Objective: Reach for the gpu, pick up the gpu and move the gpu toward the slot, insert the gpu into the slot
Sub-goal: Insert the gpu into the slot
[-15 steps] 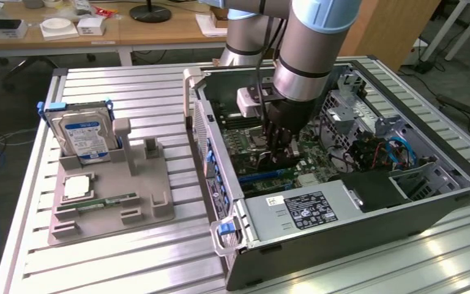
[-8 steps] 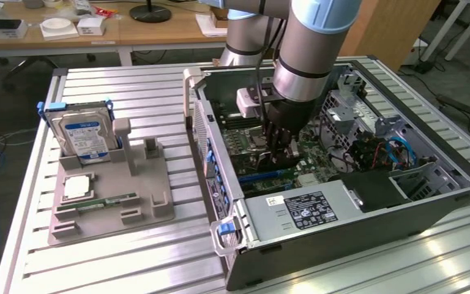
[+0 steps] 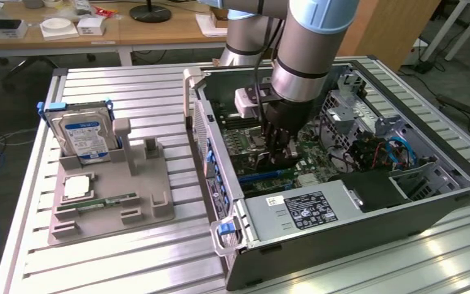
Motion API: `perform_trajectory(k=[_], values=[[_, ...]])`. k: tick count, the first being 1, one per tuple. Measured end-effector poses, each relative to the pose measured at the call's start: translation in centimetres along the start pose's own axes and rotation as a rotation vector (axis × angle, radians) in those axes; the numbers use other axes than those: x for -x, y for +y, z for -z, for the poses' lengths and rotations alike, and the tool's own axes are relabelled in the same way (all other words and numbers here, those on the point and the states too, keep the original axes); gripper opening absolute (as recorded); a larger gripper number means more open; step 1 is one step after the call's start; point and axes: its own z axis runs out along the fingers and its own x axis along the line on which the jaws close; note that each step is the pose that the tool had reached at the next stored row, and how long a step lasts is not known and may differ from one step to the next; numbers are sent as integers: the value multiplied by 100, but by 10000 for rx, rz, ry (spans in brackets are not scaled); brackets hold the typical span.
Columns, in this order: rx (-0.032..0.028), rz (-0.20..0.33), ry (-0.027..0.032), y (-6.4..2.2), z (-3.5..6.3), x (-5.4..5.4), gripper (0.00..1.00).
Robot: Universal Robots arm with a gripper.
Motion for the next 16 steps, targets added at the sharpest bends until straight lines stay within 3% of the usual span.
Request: perform_trajectory(k=[3, 7, 16], values=[[8, 1, 4, 14, -21, -2, 26], [-3, 1, 1, -49, -50, -1, 26], [-4, 0, 0, -52, -51, -1, 26]])
